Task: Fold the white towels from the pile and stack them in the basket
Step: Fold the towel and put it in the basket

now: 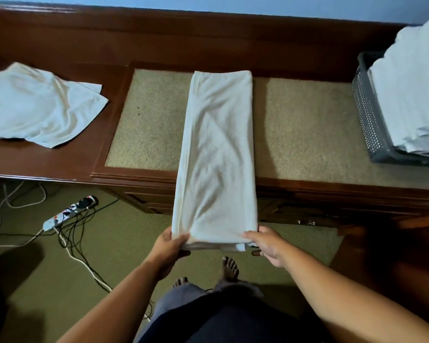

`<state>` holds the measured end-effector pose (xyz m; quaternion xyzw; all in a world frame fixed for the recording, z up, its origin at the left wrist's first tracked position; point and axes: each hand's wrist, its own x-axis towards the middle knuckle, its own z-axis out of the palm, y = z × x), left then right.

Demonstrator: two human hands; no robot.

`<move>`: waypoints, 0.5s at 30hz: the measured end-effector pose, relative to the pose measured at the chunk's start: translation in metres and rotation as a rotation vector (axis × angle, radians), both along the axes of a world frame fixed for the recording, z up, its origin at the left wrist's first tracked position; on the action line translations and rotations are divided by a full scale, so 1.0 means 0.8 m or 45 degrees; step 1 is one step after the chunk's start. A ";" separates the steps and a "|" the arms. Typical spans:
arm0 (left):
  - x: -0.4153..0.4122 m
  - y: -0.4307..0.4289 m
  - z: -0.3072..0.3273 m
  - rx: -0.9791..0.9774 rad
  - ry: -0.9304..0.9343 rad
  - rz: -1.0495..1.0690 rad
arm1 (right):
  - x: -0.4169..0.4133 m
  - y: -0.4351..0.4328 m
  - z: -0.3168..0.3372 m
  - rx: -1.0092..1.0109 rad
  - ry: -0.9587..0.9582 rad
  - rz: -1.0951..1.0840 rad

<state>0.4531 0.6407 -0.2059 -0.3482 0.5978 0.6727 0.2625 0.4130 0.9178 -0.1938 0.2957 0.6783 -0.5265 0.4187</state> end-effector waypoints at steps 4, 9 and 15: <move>-0.001 -0.010 0.007 0.026 0.066 -0.040 | 0.023 -0.011 0.014 0.095 0.210 -0.156; 0.005 -0.015 0.027 0.033 0.182 -0.008 | 0.060 -0.053 0.040 0.190 0.553 -0.439; 0.036 -0.047 0.050 0.108 0.239 0.059 | 0.103 -0.095 0.059 0.135 0.756 -0.213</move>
